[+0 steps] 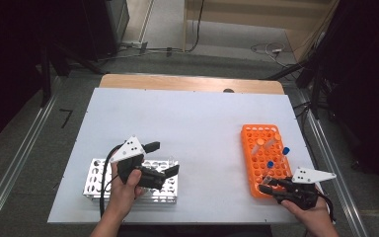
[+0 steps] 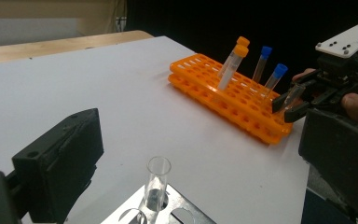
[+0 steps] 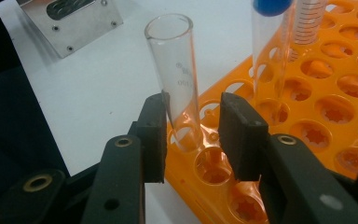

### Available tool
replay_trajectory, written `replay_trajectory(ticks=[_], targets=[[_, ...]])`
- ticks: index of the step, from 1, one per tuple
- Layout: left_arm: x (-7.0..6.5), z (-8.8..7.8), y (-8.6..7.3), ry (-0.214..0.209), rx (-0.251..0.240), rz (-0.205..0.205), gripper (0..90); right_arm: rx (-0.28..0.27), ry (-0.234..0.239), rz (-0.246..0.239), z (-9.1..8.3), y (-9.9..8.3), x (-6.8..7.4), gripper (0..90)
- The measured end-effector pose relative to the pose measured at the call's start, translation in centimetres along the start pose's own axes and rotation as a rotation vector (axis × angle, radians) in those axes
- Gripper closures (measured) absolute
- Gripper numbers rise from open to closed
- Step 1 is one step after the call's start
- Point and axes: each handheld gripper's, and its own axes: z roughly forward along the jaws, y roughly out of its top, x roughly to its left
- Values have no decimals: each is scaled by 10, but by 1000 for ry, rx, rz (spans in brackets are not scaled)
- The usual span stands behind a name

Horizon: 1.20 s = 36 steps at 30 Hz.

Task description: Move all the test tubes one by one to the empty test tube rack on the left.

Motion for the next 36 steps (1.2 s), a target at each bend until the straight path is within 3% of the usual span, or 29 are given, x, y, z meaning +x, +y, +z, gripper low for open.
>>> replay_trajectory(ticks=[8, 13, 25, 36], targets=[[0, 1, 0, -1, 2, 3, 2, 9, -20, -46, 3, 1, 6, 722], [0, 1, 0, 0, 5, 3, 2, 11, -42, -54, 2, 4, 9, 735], [-7, 6, 1, -13, 16, 38, 2, -86, -61, -30, -13, 25, 17, 738], [-19, 19, 6, -55, 37, 78, 3, -101, -20, -66, 13, 60, 40, 738]])
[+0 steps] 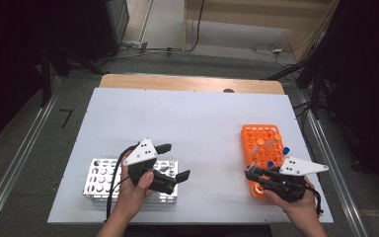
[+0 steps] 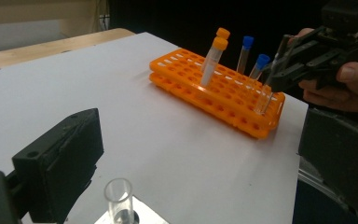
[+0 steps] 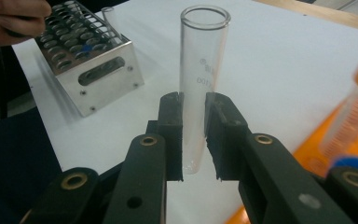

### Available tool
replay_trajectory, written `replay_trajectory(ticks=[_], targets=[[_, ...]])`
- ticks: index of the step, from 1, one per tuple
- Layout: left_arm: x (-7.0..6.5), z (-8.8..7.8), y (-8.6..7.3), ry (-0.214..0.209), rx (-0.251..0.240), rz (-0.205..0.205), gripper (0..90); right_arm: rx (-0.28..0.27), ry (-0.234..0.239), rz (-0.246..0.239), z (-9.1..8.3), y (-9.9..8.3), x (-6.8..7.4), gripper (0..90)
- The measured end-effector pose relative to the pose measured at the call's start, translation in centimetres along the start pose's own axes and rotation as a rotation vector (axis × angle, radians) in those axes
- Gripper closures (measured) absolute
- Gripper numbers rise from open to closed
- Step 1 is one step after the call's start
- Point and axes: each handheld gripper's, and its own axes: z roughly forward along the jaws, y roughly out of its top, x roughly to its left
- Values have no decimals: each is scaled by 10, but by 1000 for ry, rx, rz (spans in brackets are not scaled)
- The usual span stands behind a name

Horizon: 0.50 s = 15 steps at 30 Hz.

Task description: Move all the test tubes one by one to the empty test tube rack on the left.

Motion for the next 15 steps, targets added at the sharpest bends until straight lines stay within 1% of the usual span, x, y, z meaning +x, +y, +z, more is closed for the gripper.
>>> replay_trajectory(ticks=[2, 3, 6, 11, 13, 15], targets=[[-2, 2, 2, -6, -4, -1, 3, 2, 8, -6, 7, 5, 3, 738], [-2, 3, 2, -8, -5, -3, 11, -1, 23, -10, 12, 9, 6, 738], [-3, 6, 6, -15, -10, -6, 15, 0, 32, -19, 17, 14, 9, 739], [-5, 12, 14, -29, -19, -2, 53, -4, 59, -41, 30, 27, 17, 739], [-6, 15, 19, -34, -18, 9, 69, -1, 67, -47, 36, 32, 20, 738], [-8, 17, 21, -45, -28, 5, 86, 2, 75, -54, 42, 35, 22, 738]])
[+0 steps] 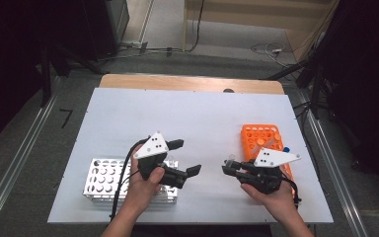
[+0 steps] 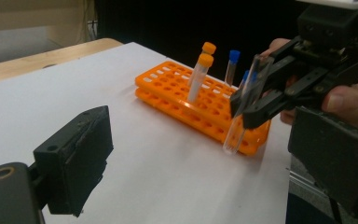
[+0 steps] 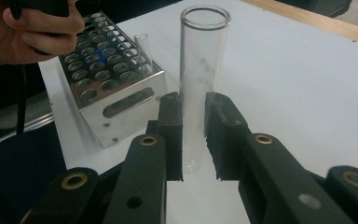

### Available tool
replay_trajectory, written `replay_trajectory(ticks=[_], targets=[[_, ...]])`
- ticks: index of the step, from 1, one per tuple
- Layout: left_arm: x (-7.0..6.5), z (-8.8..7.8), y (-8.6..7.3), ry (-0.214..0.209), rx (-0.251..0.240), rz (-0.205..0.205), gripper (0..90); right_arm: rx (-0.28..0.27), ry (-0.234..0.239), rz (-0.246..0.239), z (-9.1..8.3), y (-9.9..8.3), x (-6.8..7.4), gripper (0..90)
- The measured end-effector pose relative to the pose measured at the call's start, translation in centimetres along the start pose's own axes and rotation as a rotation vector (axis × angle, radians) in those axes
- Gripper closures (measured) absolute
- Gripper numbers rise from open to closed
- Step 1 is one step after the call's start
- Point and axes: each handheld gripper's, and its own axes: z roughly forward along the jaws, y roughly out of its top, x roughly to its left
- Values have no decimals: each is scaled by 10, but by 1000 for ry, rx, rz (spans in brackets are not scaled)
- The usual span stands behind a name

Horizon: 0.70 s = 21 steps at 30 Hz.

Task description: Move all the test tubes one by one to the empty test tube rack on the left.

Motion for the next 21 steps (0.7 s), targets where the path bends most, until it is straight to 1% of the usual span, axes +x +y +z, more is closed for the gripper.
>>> replay_trajectory(ticks=[2, 3, 4, 5, 7, 9, 10, 11, 12, 14, 15, 16, 17, 18, 19, 21], targets=[[-1, 2, 0, -18, -9, -21, 117, 1, 5, -4, 5, 2, 2, 738], [-1, 3, 0, -22, -10, -21, 122, 1, 8, -2, 7, 2, 3, 738], [-3, 5, 0, -4, -1, -21, 191, -10, 14, 7, 10, 2, 4, 738], [-4, 7, -1, 10, 7, -17, 191, -10, 14, 7, 10, 2, 4, 738], [-6, 10, -1, -2, 11, -14, 248, 0, 17, 4, 15, 2, 6, 738], [-9, 13, -2, 1, 17, -2, 306, 6, 18, 2, 17, 2, 8, 738], [-10, 15, -2, -6, 18, 3, 333, 4, 22, 6, 18, 1, 9, 738], [-11, 16, -2, -16, 20, 3, 396, 4, 23, 3, 20, 1, 11, 738], [-12, 16, -3, -29, 20, 4, 396, 4, 23, 3, 20, 1, 11, 738], [-13, 18, -3, -53, 21, 9, 449, 5, 24, 4, 21, -1, 13, 738], [-14, 19, -3, -60, 20, 7, 492, 7, 32, 5, 23, -2, 15, 738], [-14, 19, -4, -67, 22, 7, 492, 7, 32, 5, 23, -2, 15, 738], [-14, 20, -4, -79, 24, 9, 540, 14, 34, 5, 26, -3, 16, 738], [-14, 21, -4, -91, 26, 4, 540, 14, 34, 5, 26, -3, 16, 738], [-15, 21, -4, -95, 29, 6, 577, 15, 41, 2, 28, -3, 18, 738], [-15, 24, -5, -100, 41, 7, 605, 16, 45, -1, 29, -3, 20, 738]])
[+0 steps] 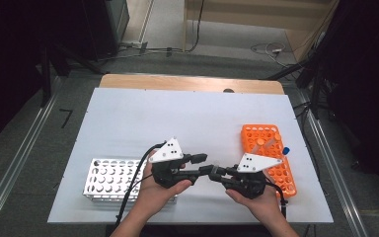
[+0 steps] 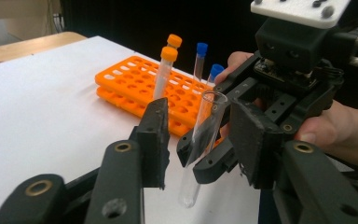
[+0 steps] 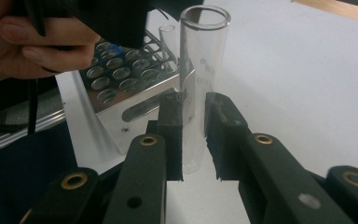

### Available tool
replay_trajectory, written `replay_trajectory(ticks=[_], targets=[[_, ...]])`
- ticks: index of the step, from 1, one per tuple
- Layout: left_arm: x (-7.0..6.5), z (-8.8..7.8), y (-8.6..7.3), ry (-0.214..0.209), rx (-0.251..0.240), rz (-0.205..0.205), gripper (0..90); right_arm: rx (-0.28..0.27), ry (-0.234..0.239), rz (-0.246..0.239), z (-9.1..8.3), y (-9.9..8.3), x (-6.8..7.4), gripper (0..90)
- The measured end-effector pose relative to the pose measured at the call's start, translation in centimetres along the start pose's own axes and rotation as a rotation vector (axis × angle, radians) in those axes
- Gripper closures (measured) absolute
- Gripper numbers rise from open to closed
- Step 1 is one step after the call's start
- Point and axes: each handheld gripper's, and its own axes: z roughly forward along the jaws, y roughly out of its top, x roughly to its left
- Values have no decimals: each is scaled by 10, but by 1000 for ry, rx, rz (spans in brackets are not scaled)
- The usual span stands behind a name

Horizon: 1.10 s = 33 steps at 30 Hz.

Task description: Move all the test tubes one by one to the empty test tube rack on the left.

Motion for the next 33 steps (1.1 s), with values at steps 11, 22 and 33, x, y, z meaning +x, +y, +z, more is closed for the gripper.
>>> replay_trajectory(ticks=[11, 22, 33], targets=[[-6, 14, -4, -37, 47, 10, 716, 8, 27, -19, 6, 1, 8, 738], [-8, 13, -4, 1, 55, 58, 766, 5, 49, -1, 6, 0, 7, 735], [1, -6, 0, 32, 13, 36, 768, -43, 40, 3, -8, 0, 0, 503]])
